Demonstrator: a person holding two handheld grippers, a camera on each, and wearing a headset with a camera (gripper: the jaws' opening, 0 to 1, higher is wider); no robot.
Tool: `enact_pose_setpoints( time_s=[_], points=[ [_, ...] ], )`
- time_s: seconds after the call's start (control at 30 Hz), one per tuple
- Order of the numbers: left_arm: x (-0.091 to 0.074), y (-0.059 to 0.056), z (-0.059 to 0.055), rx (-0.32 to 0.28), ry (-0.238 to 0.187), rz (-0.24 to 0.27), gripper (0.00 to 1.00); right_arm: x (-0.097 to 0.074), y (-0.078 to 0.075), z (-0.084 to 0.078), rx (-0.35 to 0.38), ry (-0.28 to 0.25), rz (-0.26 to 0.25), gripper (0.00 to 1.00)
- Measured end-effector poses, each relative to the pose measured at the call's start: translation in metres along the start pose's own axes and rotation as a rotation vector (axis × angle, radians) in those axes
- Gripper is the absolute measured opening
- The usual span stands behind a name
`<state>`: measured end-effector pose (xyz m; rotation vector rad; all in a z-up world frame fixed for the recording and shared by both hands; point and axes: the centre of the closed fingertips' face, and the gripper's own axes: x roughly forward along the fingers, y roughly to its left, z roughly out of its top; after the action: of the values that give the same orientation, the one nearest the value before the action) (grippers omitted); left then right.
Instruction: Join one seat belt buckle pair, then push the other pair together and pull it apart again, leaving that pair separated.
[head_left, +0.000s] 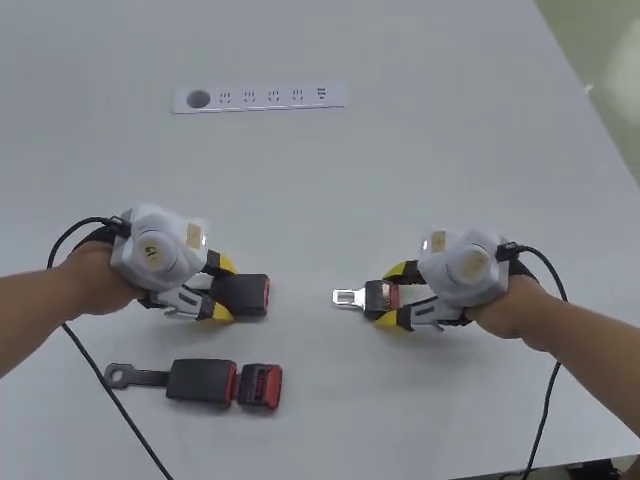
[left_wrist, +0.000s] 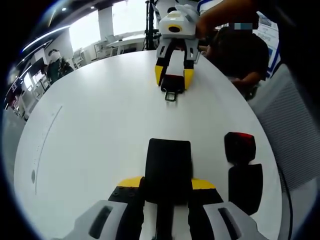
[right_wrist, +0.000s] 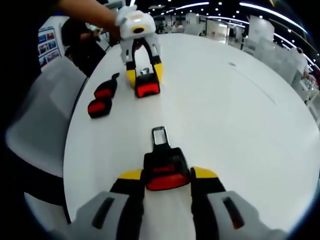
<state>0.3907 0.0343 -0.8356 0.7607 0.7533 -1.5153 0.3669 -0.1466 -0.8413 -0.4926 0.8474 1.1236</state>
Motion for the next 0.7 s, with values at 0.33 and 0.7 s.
enact_pose_setpoints(
  time_s=[0.33,0.7],
  points=[
    [0.0,-0.001,0.0,-0.009,0.011,0.005,0.35,-0.008,-0.001,-0.013,0.012,0.001,-0.009,0.36],
    [-0.003,-0.002,-0.001,-0.139,0.041,0.043,0.46,-0.008,0.001,-0.011,0.001,0.011,-0.029,0.43]
  ],
)
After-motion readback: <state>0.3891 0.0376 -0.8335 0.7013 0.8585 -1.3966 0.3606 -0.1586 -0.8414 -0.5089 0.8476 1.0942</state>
